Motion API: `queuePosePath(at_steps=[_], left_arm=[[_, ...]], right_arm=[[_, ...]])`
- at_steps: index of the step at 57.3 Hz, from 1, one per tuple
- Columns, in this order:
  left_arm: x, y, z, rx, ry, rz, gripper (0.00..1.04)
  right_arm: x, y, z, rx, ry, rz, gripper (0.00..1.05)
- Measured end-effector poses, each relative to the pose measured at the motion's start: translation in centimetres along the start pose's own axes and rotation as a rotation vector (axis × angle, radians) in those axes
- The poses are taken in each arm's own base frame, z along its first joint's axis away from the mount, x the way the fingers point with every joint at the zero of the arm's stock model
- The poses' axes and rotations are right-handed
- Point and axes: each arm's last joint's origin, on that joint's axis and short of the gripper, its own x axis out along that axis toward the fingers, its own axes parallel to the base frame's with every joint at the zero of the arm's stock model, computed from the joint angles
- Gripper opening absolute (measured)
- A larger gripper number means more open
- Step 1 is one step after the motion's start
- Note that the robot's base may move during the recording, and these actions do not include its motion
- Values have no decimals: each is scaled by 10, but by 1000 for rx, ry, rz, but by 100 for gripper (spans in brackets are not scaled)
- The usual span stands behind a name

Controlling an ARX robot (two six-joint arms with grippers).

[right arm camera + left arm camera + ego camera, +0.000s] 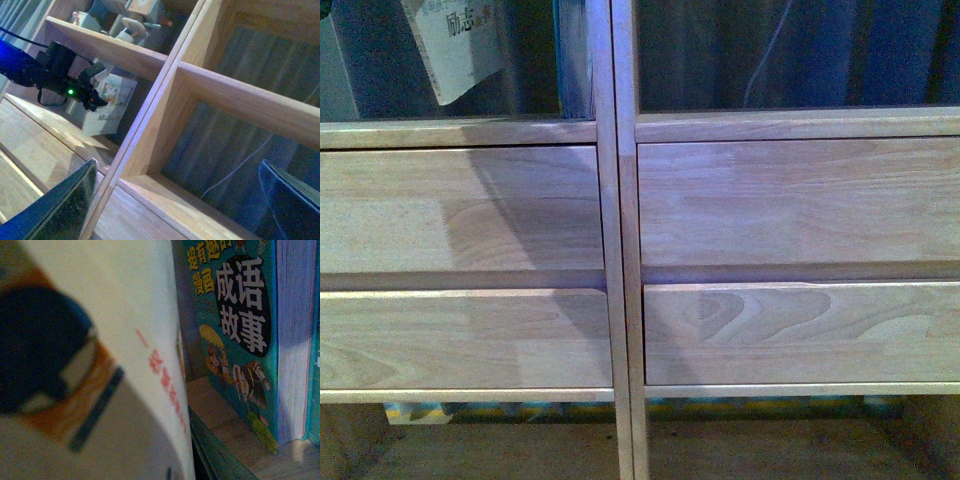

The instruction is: Organize books on shelf

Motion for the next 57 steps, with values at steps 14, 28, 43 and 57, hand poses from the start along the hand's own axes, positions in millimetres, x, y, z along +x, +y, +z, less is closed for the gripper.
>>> queuePosePath(at_steps=[14,28,43,57], left_arm=[[28,-6,-5,19,51,3,9],[48,-5,-12,17,74,17,9],[53,-15,-12,20,68,1,9],[54,-18,-10,24,88,-13,9]], right_arm=[[-8,9,-13,-81,-82,-29,98],[-10,18,-20,-41,-59,-14,98],[-12,21,-23,12,-24,-31,98],[-12,21,-23,15,-24,-33,98]])
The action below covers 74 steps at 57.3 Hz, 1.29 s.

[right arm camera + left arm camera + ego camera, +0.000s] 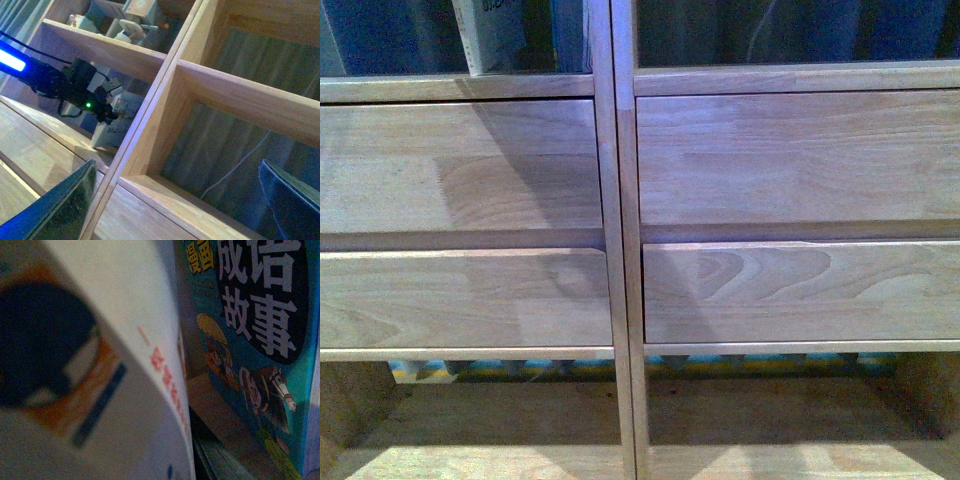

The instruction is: Organize books on shelf

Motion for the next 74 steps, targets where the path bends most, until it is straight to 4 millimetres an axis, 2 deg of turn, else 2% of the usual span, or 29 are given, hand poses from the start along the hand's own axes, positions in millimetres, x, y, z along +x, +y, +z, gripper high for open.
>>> queuePosePath(at_steps=[4,32,35,44,52,65,74], left_arm=[[0,-1,2,2,16,-3,10],[3,-13,-1,9,10,-33,93],[2,-16,-4,9,10,-43,99],[-6,-26,-13,12,7,-84,97],[-23,-30,-8,13,-35,-88,97],[-84,-30,14,33,-153,29,97],[-135,-30,9,16,-157,64,97]], right_arm=[[0,0,0,0,0,0,98],[0,0,0,2,-1,0,98],[0,0,0,2,-1,0,98],[0,0,0,2,-1,0,98],[0,0,0,2,-1,0,98],[0,0,0,2,-1,0,98],[0,0,0,3,-1,0,98]])
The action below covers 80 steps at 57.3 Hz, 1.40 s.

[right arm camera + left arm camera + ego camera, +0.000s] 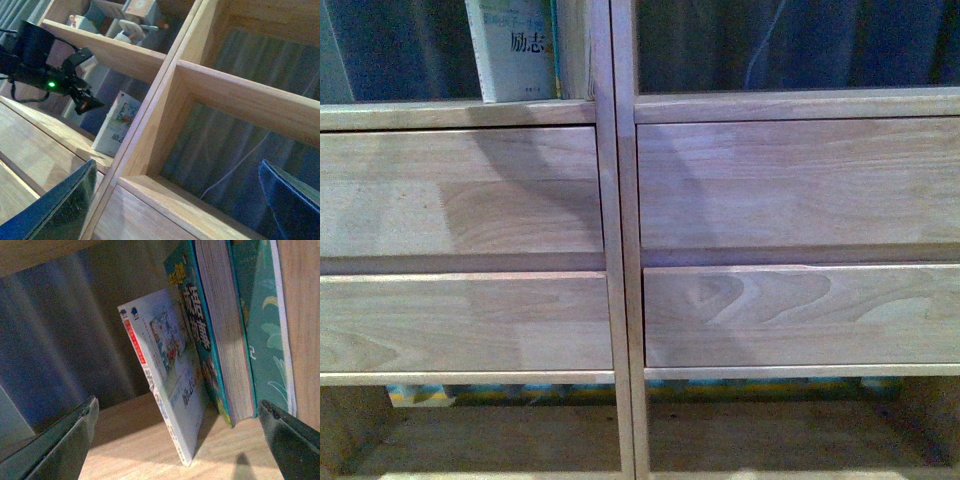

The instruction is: Organize books on shelf

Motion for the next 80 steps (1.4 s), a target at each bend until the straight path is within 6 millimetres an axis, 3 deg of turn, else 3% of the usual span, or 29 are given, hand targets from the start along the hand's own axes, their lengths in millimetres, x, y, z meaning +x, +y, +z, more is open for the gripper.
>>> queuePosePath(at_steps=[13,21,23,27,34,41,46,51,60,80], left_arm=[[-87,6,2,-83,-4,21,97],[-180,-5,-13,-174,40,15,97],[-202,-14,-16,-223,95,97,91],[-227,-28,-30,-285,225,234,75],[-241,-40,-55,-309,260,251,54],[-253,-50,-74,-319,273,249,33],[-261,-55,-82,-319,265,250,17],[-267,-60,-90,-321,265,249,3],[-277,-67,-103,-325,270,249,3],[-293,-77,-118,-324,260,252,3]], right_arm=[[0,0,0,-1,0,0,98],[0,0,0,-1,0,0,98],[0,0,0,0,0,0,98],[0,0,0,4,2,-14,97],[11,-2,17,231,253,-329,79],[-11,23,-15,352,621,-396,58],[-22,33,-37,365,721,-398,43],[-26,37,-42,366,720,-391,29],[-33,42,-47,353,688,-394,2],[-46,53,-65,358,706,-392,3]])
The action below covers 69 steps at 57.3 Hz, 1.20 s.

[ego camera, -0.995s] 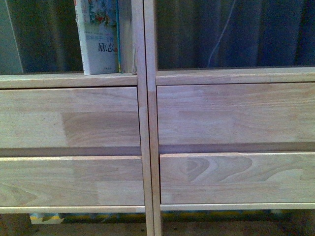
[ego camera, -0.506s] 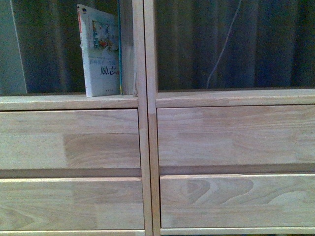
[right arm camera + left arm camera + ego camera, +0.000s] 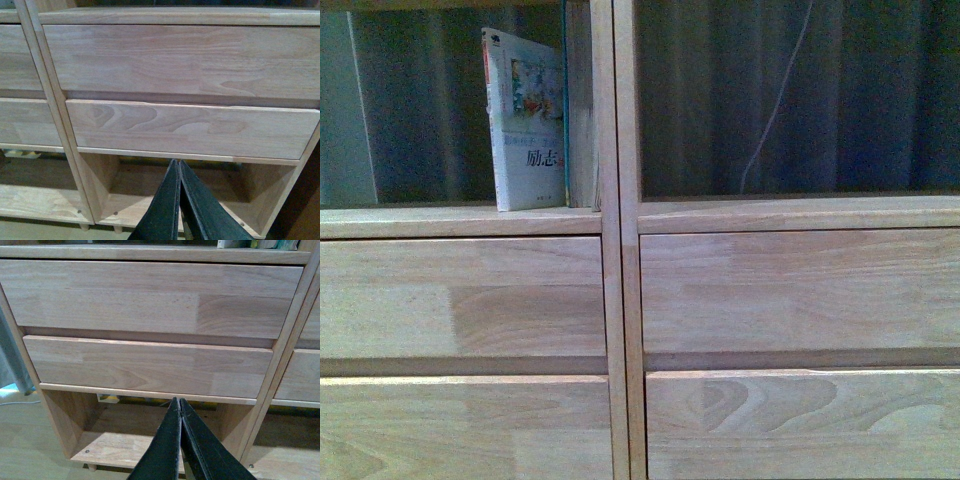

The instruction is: Organize books on shelf

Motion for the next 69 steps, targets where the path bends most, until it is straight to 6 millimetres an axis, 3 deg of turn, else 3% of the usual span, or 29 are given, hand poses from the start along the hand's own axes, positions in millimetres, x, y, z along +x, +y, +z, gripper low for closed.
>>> queuePosePath(at_steps=[30,44,69], left_arm=[[-11,0,-20,0,-10,0,3],[-23,0,-24,0,0,1,3],[-24,0,-24,-1,-5,1,3]], right_arm=[[0,0,-21,0,-6,0,3],[-1,0,-20,0,-14,2,3],[-1,0,-20,0,-15,1,3]])
